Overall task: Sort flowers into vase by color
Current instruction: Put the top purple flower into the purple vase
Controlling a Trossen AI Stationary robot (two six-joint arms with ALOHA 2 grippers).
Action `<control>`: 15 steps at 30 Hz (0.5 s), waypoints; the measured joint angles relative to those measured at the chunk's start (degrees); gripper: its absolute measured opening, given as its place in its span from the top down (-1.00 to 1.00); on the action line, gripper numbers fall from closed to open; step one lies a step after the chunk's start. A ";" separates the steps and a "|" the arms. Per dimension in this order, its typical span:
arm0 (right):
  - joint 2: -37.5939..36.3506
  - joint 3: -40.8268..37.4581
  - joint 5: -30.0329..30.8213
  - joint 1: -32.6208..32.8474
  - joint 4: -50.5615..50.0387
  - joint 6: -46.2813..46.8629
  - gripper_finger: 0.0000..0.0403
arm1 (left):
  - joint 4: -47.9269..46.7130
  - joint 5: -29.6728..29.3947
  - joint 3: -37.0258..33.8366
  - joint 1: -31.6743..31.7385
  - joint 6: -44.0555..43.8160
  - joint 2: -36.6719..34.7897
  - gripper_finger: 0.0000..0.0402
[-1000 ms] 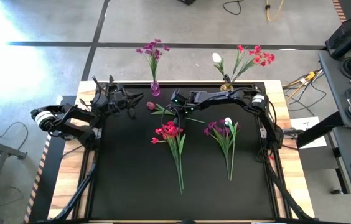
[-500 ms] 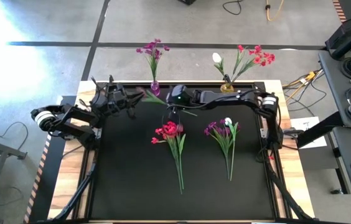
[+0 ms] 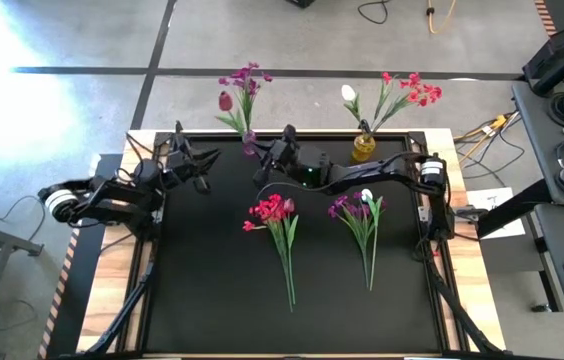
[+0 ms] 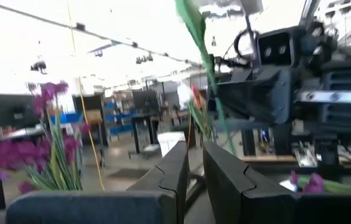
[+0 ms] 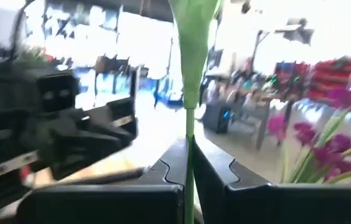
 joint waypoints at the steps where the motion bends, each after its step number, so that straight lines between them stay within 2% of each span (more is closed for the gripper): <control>1: 0.83 0.25 0.31 0.00 2.77 -0.83 0.94 | 0.17 0.00 -0.27 0.00 0.02 -0.86 0.82; 6: 5.00 4.10 0.87 -0.97 11.93 -2.78 0.94 | 0.01 -0.04 -0.73 0.00 0.07 -3.18 0.82; 15: 17.76 19.69 1.31 -4.02 14.01 -4.32 0.94 | -0.64 -0.07 -0.72 0.04 0.09 -3.38 0.82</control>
